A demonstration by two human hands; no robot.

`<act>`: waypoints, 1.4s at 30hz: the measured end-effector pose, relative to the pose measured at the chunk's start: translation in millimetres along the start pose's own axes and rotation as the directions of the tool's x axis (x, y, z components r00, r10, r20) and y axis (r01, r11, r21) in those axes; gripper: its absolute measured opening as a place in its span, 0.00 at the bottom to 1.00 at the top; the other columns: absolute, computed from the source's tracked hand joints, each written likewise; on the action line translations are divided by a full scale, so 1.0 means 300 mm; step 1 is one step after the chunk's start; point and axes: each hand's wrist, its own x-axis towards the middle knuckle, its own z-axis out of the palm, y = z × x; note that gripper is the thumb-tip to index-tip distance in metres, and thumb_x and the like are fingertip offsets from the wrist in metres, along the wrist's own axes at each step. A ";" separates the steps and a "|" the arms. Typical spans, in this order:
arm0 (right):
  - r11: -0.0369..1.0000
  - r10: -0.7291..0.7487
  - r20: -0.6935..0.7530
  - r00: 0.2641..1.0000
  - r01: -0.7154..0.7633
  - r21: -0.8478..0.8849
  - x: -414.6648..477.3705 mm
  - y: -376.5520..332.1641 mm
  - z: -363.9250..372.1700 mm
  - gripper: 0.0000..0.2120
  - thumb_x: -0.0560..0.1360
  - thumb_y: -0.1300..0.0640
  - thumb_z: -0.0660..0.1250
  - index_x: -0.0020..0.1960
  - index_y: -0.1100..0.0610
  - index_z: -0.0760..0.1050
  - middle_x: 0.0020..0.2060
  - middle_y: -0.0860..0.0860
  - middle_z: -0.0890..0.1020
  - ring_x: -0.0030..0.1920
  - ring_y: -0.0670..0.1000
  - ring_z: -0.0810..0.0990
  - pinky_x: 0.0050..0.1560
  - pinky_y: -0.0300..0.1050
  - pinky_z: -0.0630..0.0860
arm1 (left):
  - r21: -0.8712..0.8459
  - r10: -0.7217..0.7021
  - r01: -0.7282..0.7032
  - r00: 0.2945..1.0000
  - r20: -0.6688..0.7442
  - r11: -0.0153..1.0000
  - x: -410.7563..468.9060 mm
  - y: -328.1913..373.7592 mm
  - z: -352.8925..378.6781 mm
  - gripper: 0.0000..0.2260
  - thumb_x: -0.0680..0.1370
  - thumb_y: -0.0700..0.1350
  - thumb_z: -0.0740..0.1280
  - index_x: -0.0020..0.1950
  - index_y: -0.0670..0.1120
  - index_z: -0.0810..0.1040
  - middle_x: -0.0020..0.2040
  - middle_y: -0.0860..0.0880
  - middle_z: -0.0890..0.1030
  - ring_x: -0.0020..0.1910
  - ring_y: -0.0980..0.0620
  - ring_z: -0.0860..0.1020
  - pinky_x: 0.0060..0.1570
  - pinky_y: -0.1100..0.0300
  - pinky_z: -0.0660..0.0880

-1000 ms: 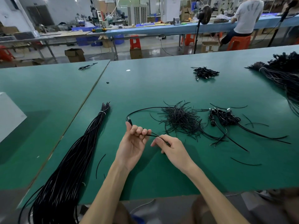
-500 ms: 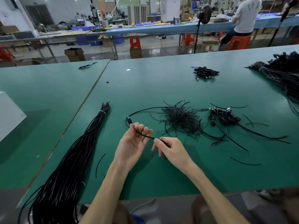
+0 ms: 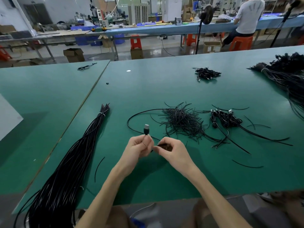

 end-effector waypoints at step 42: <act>0.991 -0.088 0.008 0.996 0.088 -0.105 -0.006 -0.007 0.020 0.06 0.82 0.55 0.68 0.47 0.53 0.80 0.34 0.46 0.85 0.30 0.49 0.81 0.41 0.40 0.78 | -0.365 0.015 -0.014 1.000 -0.002 0.931 0.013 -0.016 0.019 0.18 0.87 0.48 0.57 0.69 0.39 0.79 0.69 0.39 0.78 0.70 0.43 0.76 0.66 0.55 0.75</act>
